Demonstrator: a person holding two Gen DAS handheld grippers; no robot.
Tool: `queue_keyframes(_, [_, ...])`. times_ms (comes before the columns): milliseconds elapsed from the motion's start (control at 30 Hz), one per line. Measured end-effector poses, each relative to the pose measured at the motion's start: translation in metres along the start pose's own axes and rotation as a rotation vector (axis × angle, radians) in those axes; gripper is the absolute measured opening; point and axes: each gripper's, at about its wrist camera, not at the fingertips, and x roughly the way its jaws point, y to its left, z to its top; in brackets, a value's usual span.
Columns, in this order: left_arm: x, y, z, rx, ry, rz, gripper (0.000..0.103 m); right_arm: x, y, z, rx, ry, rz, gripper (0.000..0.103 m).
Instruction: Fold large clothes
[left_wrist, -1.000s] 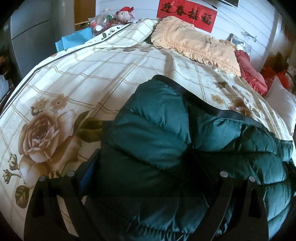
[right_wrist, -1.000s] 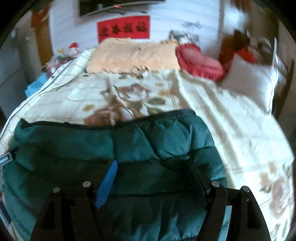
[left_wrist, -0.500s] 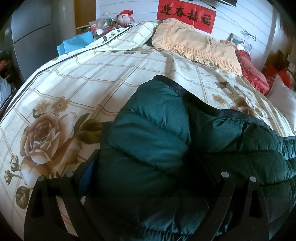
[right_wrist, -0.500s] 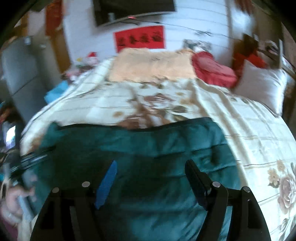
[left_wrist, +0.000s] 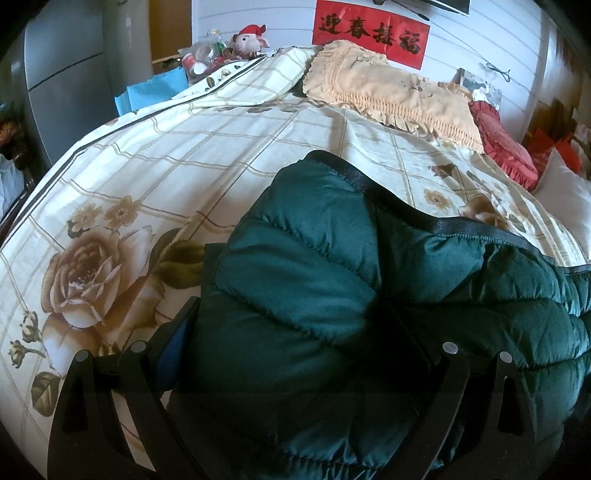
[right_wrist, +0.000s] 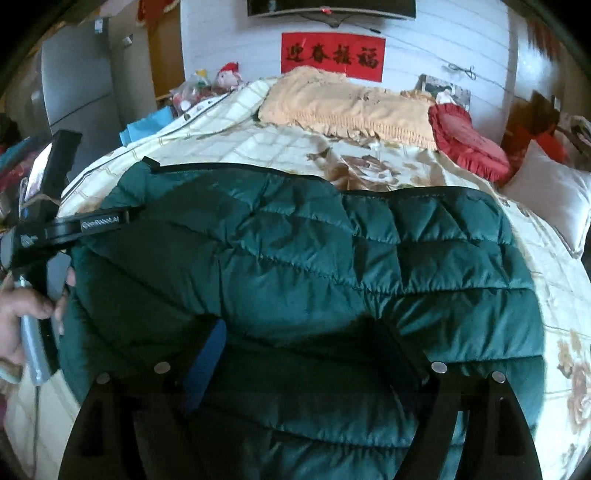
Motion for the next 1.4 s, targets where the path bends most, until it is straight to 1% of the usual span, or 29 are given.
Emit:
queue_keyframes(67, [0.000,-0.001,0.000,-0.003,0.000,-0.003,0.096,-0.022,-0.008,-0.004,0.012,-0.044,0.003,0.079])
queue_keyframes(133, [0.000,-0.001,0.000,-0.002,-0.003,-0.003,0.096,-0.036,-0.018,-0.011,0.028,-0.072,-0.027,0.079])
queue_keyframes(200, [0.000,0.001,0.000,-0.004,-0.006,-0.005,0.096,-0.043,-0.037,-0.020,0.068,-0.089,-0.066,0.079])
queue_keyframes(267, [0.000,0.002,-0.001,-0.008,-0.008,-0.009,0.096,-0.036,-0.056,-0.028,0.123,-0.064,-0.112,0.079])
queue_keyframes(367, [-0.001,0.002,-0.002,-0.010,-0.010,-0.009,0.096,-0.018,-0.078,-0.038,0.191,-0.031,-0.117,0.080])
queue_keyframes(400, [-0.001,0.002,-0.002,-0.010,-0.013,-0.008,0.096,-0.011,-0.080,-0.040,0.199,-0.023,-0.120,0.081])
queue_keyframes(433, [-0.001,0.003,-0.002,-0.013,-0.014,-0.009,0.096,-0.010,-0.081,-0.040,0.203,-0.018,-0.125,0.085])
queue_keyframes(467, [-0.002,0.004,-0.002,-0.016,-0.017,-0.010,0.096,-0.006,-0.080,-0.039,0.204,-0.013,-0.135,0.087])
queue_keyframes(567, [-0.008,0.008,-0.002,-0.021,-0.015,-0.021,0.096,-0.010,-0.079,-0.034,0.205,-0.003,-0.146,0.088])
queue_keyframes(633, [-0.014,0.014,-0.001,-0.009,0.002,-0.038,0.096,-0.022,-0.079,-0.032,0.207,-0.017,-0.142,0.087])
queue_keyframes(733, [-0.032,0.023,-0.003,-0.014,-0.009,-0.059,0.096,-0.049,-0.081,-0.038,0.227,-0.085,-0.115,0.087])
queue_keyframes(767, [-0.038,0.024,-0.005,-0.007,-0.013,-0.062,0.096,-0.055,-0.082,-0.040,0.234,-0.095,-0.104,0.087])
queue_keyframes(900, [-0.067,0.027,-0.015,0.037,-0.042,-0.086,0.096,-0.070,-0.088,-0.050,0.267,-0.087,-0.065,0.087])
queue_keyframes(1033, [-0.093,0.029,-0.029,0.075,-0.061,-0.118,0.096,-0.080,-0.091,-0.061,0.278,-0.081,-0.060,0.087])
queue_keyframes(1133, [-0.109,0.032,-0.040,0.097,-0.069,-0.135,0.096,-0.086,-0.090,-0.069,0.301,-0.078,-0.035,0.088])
queue_keyframes(1267, [-0.122,0.038,-0.054,0.091,-0.066,-0.165,0.096,-0.089,-0.084,-0.079,0.301,-0.065,-0.016,0.088])
queue_keyframes(1400, [-0.127,0.042,-0.069,0.103,-0.048,-0.168,0.096,-0.092,-0.079,-0.087,0.294,-0.061,-0.010,0.088])
